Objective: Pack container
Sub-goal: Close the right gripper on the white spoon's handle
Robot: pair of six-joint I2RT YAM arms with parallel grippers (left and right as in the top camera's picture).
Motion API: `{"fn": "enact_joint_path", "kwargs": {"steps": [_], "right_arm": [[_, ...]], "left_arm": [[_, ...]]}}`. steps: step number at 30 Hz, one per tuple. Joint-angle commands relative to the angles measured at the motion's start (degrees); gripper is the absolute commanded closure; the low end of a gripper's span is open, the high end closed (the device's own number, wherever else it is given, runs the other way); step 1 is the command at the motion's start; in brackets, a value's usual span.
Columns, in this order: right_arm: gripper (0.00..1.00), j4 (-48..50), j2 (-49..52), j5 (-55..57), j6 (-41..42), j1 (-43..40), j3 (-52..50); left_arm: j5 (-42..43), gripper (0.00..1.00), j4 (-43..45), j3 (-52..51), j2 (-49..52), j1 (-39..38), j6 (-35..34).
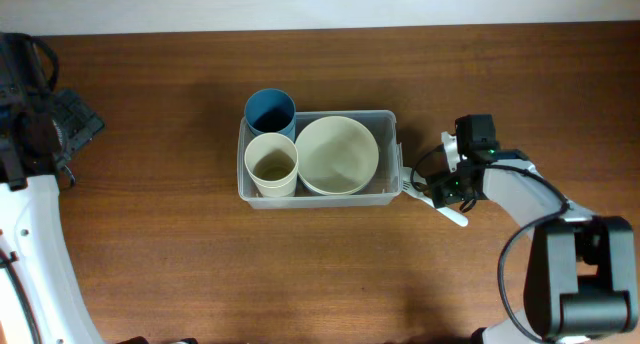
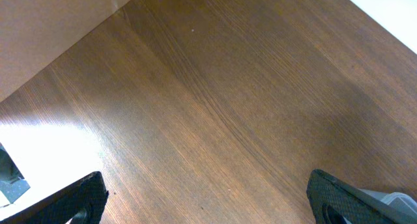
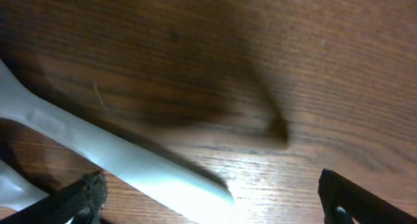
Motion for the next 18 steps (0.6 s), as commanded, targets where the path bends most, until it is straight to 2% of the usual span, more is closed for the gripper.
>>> {"fn": "enact_joint_path", "kwargs": {"steps": [1,5,9,11,15,18], "right_arm": [[0.01,1.0,4.6,-0.6,-0.8,-0.4,-0.5],[0.01,2.8,7.4,-0.8,-0.2,-0.4,-0.5],[0.01,5.2,8.2,-0.8,4.3,-0.4,-0.5],[0.01,5.7,8.2,-0.7,8.1,-0.4,-0.5],[0.0,4.4,8.2,-0.7,21.1,-0.4,-0.5],[0.01,1.8,8.2,-0.5,25.6,-0.4,-0.5]], "left_arm": [[0.0,0.0,-0.1,-0.1,0.2,0.3,-0.7],[0.0,0.0,-0.1,-0.1,0.2,0.3,-0.7],[0.0,0.0,-0.1,-0.1,0.2,0.3,-0.7],[0.0,0.0,-0.1,-0.1,0.2,0.3,-0.7],[0.0,0.0,-0.1,-0.1,0.2,0.3,-0.7],[0.0,0.0,-0.1,-0.1,0.2,0.3,-0.7]]}}
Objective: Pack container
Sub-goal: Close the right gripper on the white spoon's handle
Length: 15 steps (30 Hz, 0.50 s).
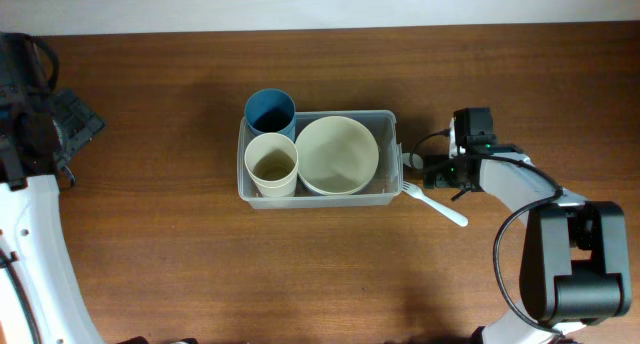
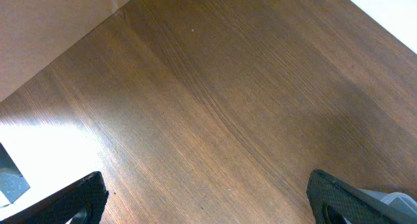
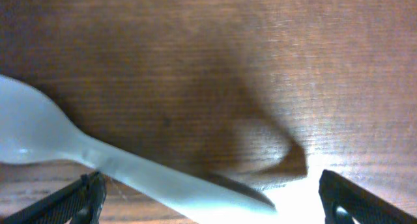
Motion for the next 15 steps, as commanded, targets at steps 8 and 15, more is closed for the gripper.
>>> {"fn": "enact_joint_path", "kwargs": {"steps": [8,15], "right_arm": [[0.01,-4.7,4.4,2.2,23.0,-0.2,-2.6],[0.01,-2.3,4.4,0.6,21.7,-0.2,-2.6]], "left_arm": [[0.0,0.0,-0.1,-0.1,0.2,0.2,-0.7],[0.0,0.0,-0.1,-0.1,0.2,0.2,-0.7]]}}
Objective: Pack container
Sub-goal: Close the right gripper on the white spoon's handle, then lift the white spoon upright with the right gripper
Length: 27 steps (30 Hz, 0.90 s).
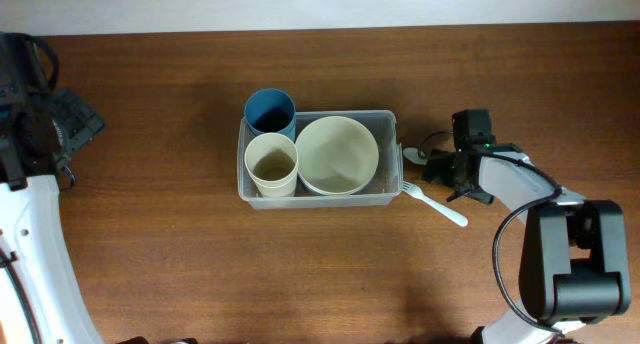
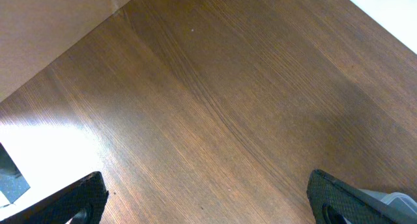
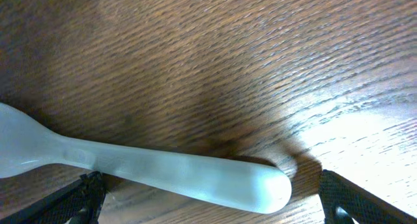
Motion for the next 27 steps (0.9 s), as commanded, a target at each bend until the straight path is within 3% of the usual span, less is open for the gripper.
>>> {"fn": "enact_joint_path", "kwargs": {"steps": [1,10,15,19,27], "right_arm": [[0.01,0.9,4.2,-0.3,-1.3,-0.3,-2.8],[0.01,9.7,4.2,-4.1,-23.0,-0.3,-2.9],[0.0,9.7,4.2,-8.9,-25.7,-0.3,-2.8],[0.3,9.2,4.2,-12.4,-25.7,-0.3,-2.9],[0.66,4.8,4.2,-13.7,-21.9,-0.3,-2.9]], "left_arm": [[0.0,0.0,-0.1,-0.1,0.2,0.3,-0.7],[0.0,0.0,-0.1,-0.1,0.2,0.3,-0.7],[0.0,0.0,-0.1,-0.1,0.2,0.3,-0.7],[0.0,0.0,-0.1,-0.1,0.2,0.3,-0.7],[0.0,0.0,-0.1,-0.1,0.2,0.3,-0.7]]}}
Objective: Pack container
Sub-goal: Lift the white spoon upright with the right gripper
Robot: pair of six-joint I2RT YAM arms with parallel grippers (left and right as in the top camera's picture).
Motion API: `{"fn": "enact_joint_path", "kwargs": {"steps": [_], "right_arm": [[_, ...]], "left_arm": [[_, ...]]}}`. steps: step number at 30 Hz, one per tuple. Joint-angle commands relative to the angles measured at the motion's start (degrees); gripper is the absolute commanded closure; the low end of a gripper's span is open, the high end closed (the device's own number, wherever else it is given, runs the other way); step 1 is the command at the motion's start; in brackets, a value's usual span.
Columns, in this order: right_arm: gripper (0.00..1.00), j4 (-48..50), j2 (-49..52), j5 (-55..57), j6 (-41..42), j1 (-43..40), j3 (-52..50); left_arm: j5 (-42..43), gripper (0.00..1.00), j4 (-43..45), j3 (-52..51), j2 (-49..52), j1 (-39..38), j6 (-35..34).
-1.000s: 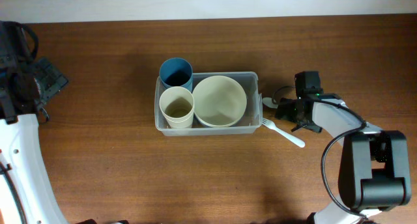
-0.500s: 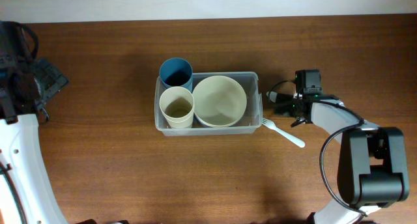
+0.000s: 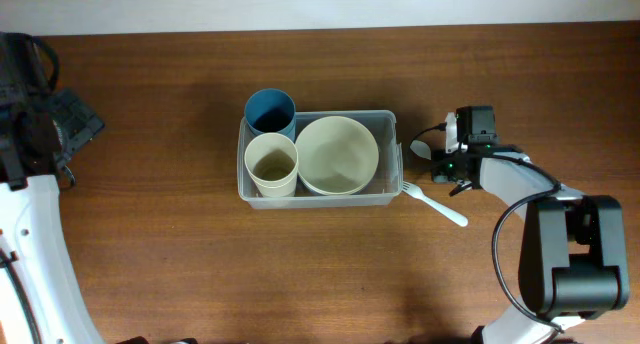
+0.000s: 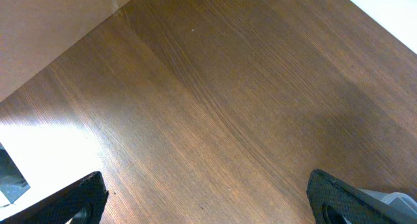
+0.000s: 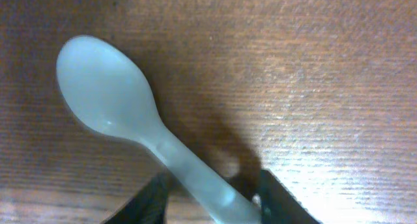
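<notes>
A clear plastic container (image 3: 320,202) at the table's middle holds a cream bowl (image 3: 337,154) and a cream cup (image 3: 271,164). A blue cup (image 3: 270,111) stands at its back left corner. To the container's right, my right gripper (image 3: 447,156) is shut on the handle of a white spoon (image 3: 425,144). In the right wrist view the spoon's bowl (image 5: 107,97) points away and the dark fingers (image 5: 153,198) press on the handle. A white fork (image 3: 435,206) lies just in front. My left gripper (image 4: 207,201) is open over bare wood at the far left.
The brown wooden table (image 3: 180,264) runs to a pale edge at the back. The left arm's white link (image 3: 40,254) crosses the left side. The right arm's body (image 3: 575,274) fills the front right corner.
My right gripper's fingers stood wide apart either side of the spoon's handle; now they are shut on it, and the spoon has turned slightly. The left arm has not moved.
My right gripper was first open over the fork's handle beside the container. Then it was open further back, over the spoon, with the fork left in place. Then it straddled the spoon's handle. Now it grips that handle. The left gripper stayed open throughout.
</notes>
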Motion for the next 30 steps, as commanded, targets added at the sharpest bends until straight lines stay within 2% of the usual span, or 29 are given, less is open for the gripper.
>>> {"fn": "enact_joint_path", "kwargs": {"steps": [1,11,13,18,21,28,30], "right_arm": [[0.66,-3.8,2.9,-5.6,4.6,0.3,-2.6],[0.7,-12.8,2.9,-5.6,27.2,0.3,-2.6],[0.7,-14.0,2.9,-5.6,29.2,0.3,-2.6],[0.67,-15.0,2.9,-6.0,29.2,0.3,-2.6],[0.67,-15.4,2.9,-6.0,26.1,0.4,-2.6],[0.45,-14.9,2.9,-5.2,13.2,0.4,-2.6],[0.43,-14.9,2.9,-2.9,12.0,0.4,-2.6]], "left_arm": [[0.0,0.0,-0.1,-0.1,0.2,0.3,-0.7],[0.0,0.0,-0.1,-0.1,0.2,0.3,-0.7],[0.0,0.0,-0.1,-0.1,0.2,0.3,-0.7],[0.0,0.0,-0.1,-0.1,0.2,0.3,-0.7],[0.0,0.0,-0.1,-0.1,0.2,0.3,-0.7],[0.0,0.0,-0.1,-0.1,0.2,0.3,-0.7],[0.0,0.0,-0.1,-0.1,0.2,0.3,-0.7]]}}
